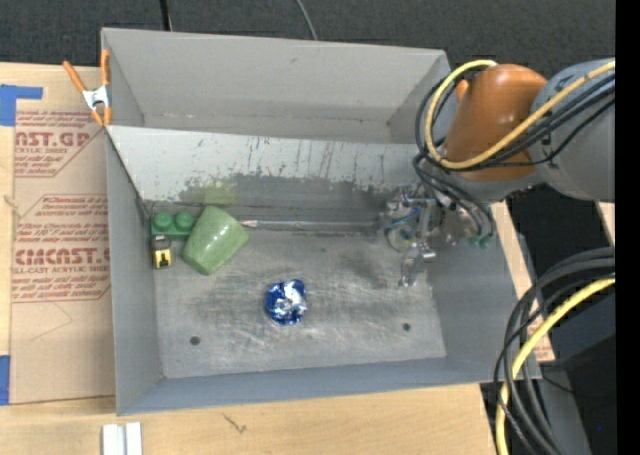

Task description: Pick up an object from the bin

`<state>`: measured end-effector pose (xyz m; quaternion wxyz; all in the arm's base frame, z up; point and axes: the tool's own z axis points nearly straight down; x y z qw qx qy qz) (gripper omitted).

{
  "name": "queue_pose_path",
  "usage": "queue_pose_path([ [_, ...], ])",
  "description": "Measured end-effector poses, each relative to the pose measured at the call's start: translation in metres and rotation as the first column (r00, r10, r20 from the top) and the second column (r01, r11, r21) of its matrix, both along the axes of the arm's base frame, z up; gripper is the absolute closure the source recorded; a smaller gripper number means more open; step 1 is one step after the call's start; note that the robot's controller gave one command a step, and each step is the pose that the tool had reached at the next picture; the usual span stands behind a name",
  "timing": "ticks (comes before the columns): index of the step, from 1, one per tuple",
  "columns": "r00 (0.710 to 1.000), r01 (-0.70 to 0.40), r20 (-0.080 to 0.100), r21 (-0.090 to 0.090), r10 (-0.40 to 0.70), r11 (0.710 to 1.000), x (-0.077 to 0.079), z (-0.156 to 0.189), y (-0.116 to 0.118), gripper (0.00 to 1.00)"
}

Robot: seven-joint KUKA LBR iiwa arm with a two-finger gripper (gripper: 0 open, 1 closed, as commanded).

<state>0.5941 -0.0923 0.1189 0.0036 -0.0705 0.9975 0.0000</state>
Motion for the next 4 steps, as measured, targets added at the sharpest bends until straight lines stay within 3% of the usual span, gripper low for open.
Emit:
queue_pose_path([
  [1,1.000,-0.006,0.002,0.000,0.006,1.000,-0.029,0.096,0.039,0.00],
  [2,1.000,-0.009,-0.016,0.002,0.009,1.000,-0.077,-0.040,0.049,0.00],
  [3,0.999,-0.040,-0.001,0.004,0.040,0.999,-0.052,0.008,0.119,0.00],
  [4,0.999,-0.046,0.001,-0.001,0.046,0.999,-0.041,-0.048,0.161,0.00],
])
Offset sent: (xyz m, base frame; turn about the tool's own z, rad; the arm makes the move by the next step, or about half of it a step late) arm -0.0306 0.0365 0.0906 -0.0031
